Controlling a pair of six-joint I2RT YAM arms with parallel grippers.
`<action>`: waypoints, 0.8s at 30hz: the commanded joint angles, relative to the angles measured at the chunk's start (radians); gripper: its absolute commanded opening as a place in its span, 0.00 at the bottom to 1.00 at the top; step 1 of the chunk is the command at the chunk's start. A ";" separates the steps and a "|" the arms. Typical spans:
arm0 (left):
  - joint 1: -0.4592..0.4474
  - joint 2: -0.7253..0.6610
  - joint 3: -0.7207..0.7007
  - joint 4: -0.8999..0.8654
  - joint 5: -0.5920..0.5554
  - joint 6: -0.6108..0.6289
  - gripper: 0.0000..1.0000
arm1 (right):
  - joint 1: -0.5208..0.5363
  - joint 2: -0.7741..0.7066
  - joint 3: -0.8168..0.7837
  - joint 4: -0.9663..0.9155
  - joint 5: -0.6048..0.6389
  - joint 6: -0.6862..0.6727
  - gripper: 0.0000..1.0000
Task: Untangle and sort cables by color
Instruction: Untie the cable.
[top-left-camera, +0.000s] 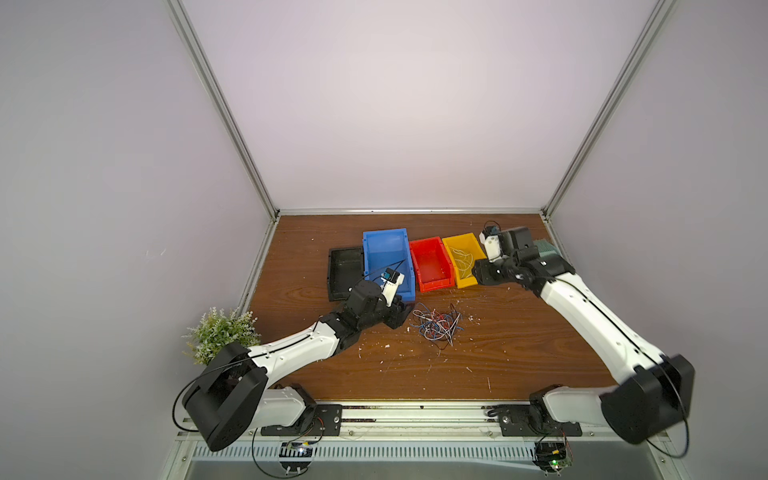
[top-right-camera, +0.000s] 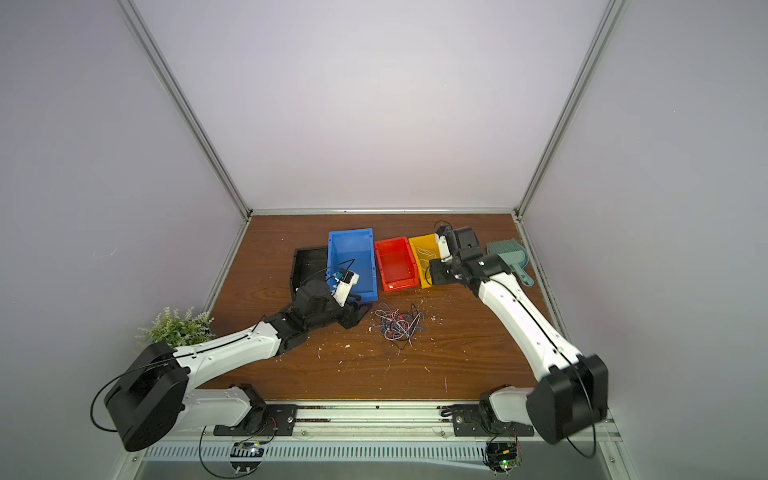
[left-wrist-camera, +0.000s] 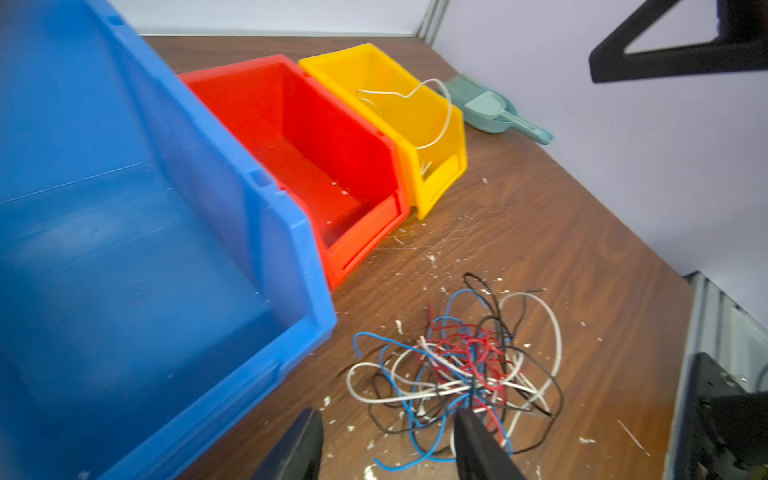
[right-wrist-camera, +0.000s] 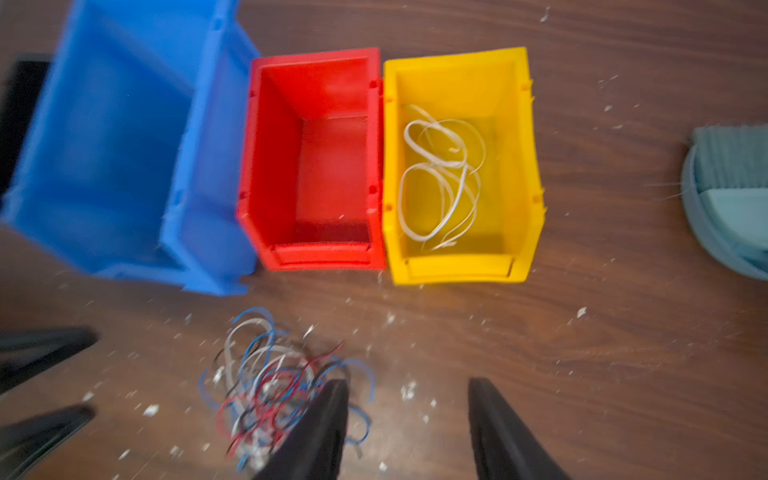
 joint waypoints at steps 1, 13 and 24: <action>-0.024 0.036 0.001 0.078 0.098 -0.006 0.55 | 0.012 -0.044 -0.089 -0.021 -0.161 0.099 0.54; -0.055 0.173 0.047 0.211 0.142 0.112 0.58 | 0.162 -0.109 -0.351 0.208 -0.294 0.663 0.53; -0.087 0.278 0.058 0.248 0.104 0.128 0.59 | 0.176 0.012 -0.380 0.304 -0.251 0.680 0.24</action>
